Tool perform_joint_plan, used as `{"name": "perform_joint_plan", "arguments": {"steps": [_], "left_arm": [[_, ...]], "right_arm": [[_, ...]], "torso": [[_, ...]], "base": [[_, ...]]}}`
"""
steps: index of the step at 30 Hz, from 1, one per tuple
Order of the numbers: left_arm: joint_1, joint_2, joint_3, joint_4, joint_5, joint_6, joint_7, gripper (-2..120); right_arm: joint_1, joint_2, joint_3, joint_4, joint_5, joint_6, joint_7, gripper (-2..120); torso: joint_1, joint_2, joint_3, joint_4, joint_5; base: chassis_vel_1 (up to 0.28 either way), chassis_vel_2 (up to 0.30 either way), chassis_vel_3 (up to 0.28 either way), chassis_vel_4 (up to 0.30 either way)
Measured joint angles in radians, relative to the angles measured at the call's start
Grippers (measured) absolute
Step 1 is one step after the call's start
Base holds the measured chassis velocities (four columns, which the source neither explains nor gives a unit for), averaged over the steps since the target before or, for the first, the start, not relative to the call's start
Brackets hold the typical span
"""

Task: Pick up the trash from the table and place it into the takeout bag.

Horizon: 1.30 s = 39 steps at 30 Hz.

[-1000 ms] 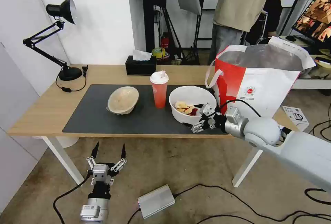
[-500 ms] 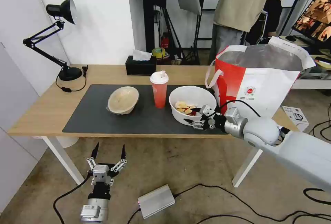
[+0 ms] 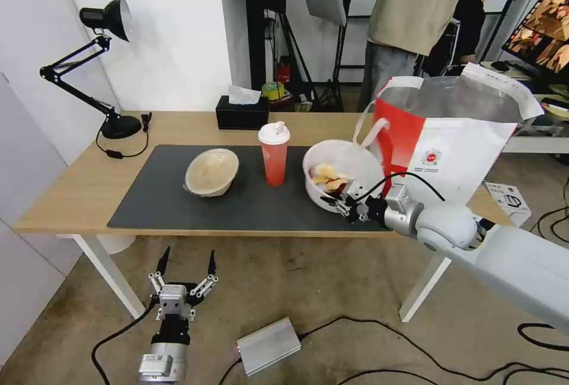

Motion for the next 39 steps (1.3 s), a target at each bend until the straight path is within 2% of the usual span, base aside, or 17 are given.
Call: {"name": "perform_joint_plan", "arguments": {"steps": [23,39], "left_arm": [[-0.007,-0.007,0.003,0.011,0.006,-0.003,0.0,100],[-0.015,0.006,0.0,0.024,-0.004,-0.003,0.001,100]], "right_arm": [[0.007,0.011,-0.001,-0.013,-0.003,0.006,-0.005,0],[0.033,-0.004,-0.007,0.057,-0.009,0.019,-0.007,0]], "torso": [[0.0,0.0,0.0,0.0,0.0001],[0.0,0.0,0.0,0.0,0.0001]], "base": [[0.0,0.0,0.0,0.0],[0.0,0.0,0.0,0.0]]}}
